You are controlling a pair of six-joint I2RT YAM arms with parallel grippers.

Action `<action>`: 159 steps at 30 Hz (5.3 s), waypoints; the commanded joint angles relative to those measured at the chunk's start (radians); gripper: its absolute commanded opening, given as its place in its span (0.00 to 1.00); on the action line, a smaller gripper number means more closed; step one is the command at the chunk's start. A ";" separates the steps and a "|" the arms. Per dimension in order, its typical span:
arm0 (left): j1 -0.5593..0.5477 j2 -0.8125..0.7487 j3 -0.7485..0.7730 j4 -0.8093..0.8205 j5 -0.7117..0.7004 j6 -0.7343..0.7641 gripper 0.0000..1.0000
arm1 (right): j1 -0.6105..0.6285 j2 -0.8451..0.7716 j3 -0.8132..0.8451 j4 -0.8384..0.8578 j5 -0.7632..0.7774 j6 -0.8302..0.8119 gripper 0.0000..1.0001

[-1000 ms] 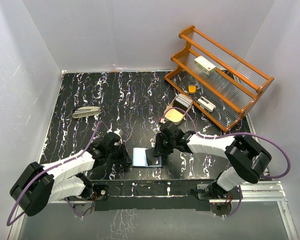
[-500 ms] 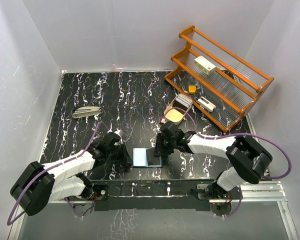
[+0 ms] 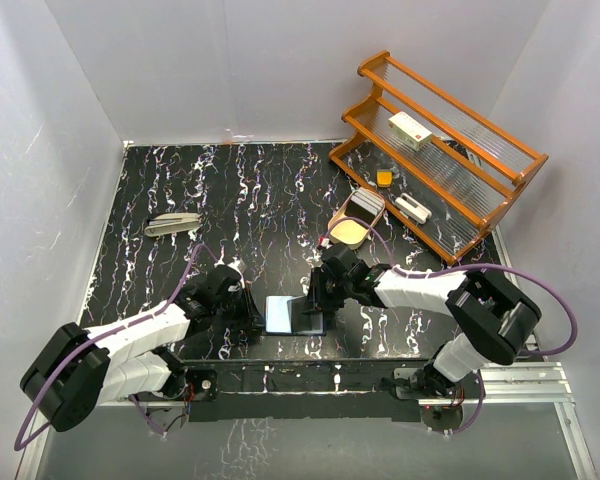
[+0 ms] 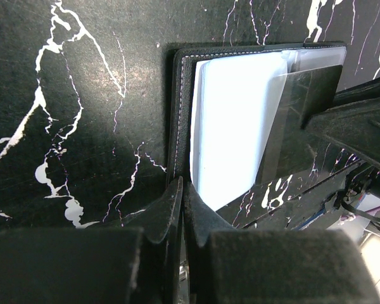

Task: Put the credit cards into the card holder
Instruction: Insert the credit card into the card holder, then pick up the credit card from the storage box.

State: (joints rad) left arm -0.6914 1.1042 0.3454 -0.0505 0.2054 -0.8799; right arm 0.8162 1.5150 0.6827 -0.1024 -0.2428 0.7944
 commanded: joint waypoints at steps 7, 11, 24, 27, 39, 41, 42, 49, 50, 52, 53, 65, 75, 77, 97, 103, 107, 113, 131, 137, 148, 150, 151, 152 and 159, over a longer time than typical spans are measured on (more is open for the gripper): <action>-0.005 -0.024 -0.033 -0.023 -0.011 -0.005 0.00 | -0.005 0.036 -0.016 0.044 -0.001 0.019 0.15; -0.005 -0.021 -0.054 0.011 0.003 -0.020 0.00 | -0.005 0.019 -0.022 0.051 0.041 0.032 0.14; -0.006 -0.038 -0.094 0.048 0.012 -0.064 0.00 | -0.006 -0.022 -0.045 0.080 0.095 0.054 0.12; -0.007 -0.042 -0.108 0.066 0.015 -0.082 0.00 | -0.006 -0.032 -0.053 0.084 0.105 0.052 0.12; -0.014 -0.031 -0.123 0.115 0.043 -0.125 0.00 | -0.005 -0.040 -0.080 0.129 0.114 0.109 0.10; -0.015 -0.034 -0.123 0.118 0.043 -0.131 0.00 | -0.005 -0.037 -0.088 0.149 0.107 0.123 0.10; -0.016 -0.035 -0.124 0.119 0.044 -0.136 0.00 | -0.005 -0.037 -0.093 0.163 0.106 0.132 0.10; -0.021 -0.053 -0.147 0.160 0.054 -0.180 0.00 | 0.000 -0.035 -0.139 0.243 0.089 0.191 0.10; -0.021 -0.056 -0.154 0.171 0.056 -0.189 0.00 | 0.002 -0.035 -0.143 0.253 0.085 0.196 0.11; -0.023 -0.059 -0.165 0.181 0.057 -0.199 0.00 | 0.010 -0.036 -0.147 0.257 0.085 0.204 0.15; -0.022 -0.059 -0.166 0.178 0.055 -0.201 0.00 | 0.012 -0.039 -0.143 0.250 0.085 0.202 0.17; -0.023 -0.054 -0.146 0.153 0.039 -0.189 0.00 | 0.012 -0.112 -0.069 0.021 0.123 0.101 0.32; -0.023 -0.049 -0.131 0.140 0.029 -0.177 0.00 | 0.028 -0.047 -0.051 0.075 0.058 0.092 0.34; -0.023 -0.044 -0.131 0.146 0.030 -0.174 0.00 | 0.034 -0.034 -0.040 0.085 0.054 0.093 0.34; -0.023 -0.073 -0.082 0.059 -0.008 -0.145 0.00 | 0.106 -0.053 0.048 0.047 0.109 0.063 0.37; -0.023 -0.123 -0.009 -0.054 -0.054 -0.133 0.08 | 0.106 -0.086 0.032 0.039 0.141 0.064 0.42; -0.023 -0.138 0.047 -0.102 -0.073 -0.132 0.20 | 0.106 -0.046 0.042 0.063 0.118 0.064 0.41; -0.023 -0.114 0.048 -0.057 -0.063 -0.142 0.27 | 0.106 0.001 0.046 0.118 0.113 0.063 0.40; 0.050 -0.030 0.036 0.050 0.018 -0.094 0.36 | 0.106 0.018 0.145 0.033 0.083 -0.080 0.31; 0.056 -0.080 0.099 -0.060 -0.004 -0.021 0.40 | 0.083 -0.048 0.249 -0.159 0.231 -0.219 0.36; 0.056 -0.186 0.336 -0.327 -0.005 0.175 0.91 | -0.093 -0.020 0.503 -0.362 0.531 -0.479 0.41; 0.056 -0.198 0.365 -0.358 -0.004 0.201 0.98 | -0.128 0.013 0.542 -0.371 0.555 -0.536 0.41; 0.056 -0.202 0.379 -0.369 -0.007 0.213 0.99 | -0.151 0.027 0.559 -0.375 0.557 -0.567 0.42; 0.056 -0.204 0.389 -0.379 -0.009 0.224 0.99 | -0.172 0.040 0.569 -0.371 0.550 -0.590 0.42; 0.056 -0.215 0.393 -0.391 0.006 0.301 0.99 | -0.309 0.135 0.639 -0.364 0.565 -0.724 0.46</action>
State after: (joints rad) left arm -0.6403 0.9089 0.7170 -0.3908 0.1921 -0.6521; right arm 0.5617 1.6146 1.2514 -0.4698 0.2710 0.1864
